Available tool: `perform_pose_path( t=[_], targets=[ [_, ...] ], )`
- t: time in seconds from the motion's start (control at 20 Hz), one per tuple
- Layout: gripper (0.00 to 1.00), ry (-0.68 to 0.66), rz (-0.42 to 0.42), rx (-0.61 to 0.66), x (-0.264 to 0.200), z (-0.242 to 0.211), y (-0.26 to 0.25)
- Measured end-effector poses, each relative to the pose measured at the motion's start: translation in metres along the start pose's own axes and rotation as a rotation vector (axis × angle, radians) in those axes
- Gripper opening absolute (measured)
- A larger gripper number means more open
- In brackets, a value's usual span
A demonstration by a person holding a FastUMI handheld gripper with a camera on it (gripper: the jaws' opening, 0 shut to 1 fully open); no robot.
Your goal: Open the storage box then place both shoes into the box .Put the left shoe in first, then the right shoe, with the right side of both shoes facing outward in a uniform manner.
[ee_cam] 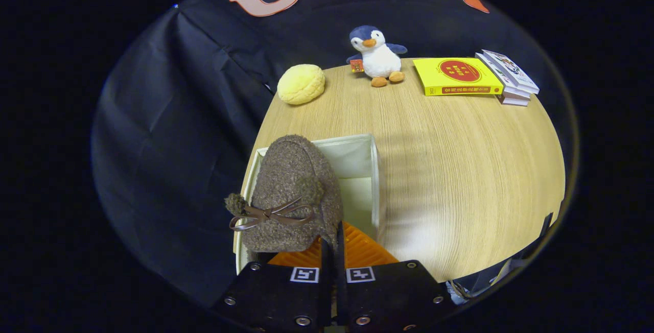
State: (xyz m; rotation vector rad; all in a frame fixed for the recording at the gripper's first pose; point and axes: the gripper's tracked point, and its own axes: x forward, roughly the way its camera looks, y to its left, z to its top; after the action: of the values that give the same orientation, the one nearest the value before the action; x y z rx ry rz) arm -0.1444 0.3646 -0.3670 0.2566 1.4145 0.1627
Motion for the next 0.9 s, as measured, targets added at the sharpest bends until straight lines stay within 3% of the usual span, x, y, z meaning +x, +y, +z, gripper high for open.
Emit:
perform_pose_path(
  t=[0.3,0.45,0.55,0.7,0.9],
  targets=[
    [0.07,0.056,-0.111,-0.03,0.025,-0.016,-0.012],
    [0.19,0.083,-0.064,-0.017,0.023,-0.021,0.0],
    [0.2,0.102,-0.027,0.008,0.013,-0.027,0.004],
    [0.26,0.058,0.037,0.019,-0.002,-0.017,0.008],
    [0.43,-0.072,0.082,0.025,-0.034,0.012,-0.003]
  ],
)
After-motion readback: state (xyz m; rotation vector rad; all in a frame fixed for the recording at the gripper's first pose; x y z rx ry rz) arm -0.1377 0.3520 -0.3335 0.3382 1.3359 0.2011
